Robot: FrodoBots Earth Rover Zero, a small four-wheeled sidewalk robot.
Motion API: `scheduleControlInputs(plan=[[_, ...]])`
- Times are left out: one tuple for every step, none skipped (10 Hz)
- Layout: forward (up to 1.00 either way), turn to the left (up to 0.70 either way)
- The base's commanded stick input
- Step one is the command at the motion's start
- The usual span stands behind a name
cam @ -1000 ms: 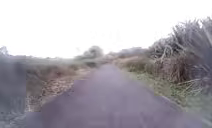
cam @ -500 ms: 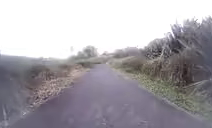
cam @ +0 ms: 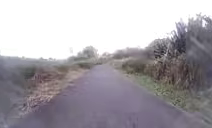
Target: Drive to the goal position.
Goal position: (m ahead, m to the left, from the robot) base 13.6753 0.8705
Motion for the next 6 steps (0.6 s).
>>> scheduleControlInputs(plan=[[0.70,0.00],[0.70,0.00],[0.70,0.00],[0.70,0.00],[0.70,0.00],[0.70,0.00]])
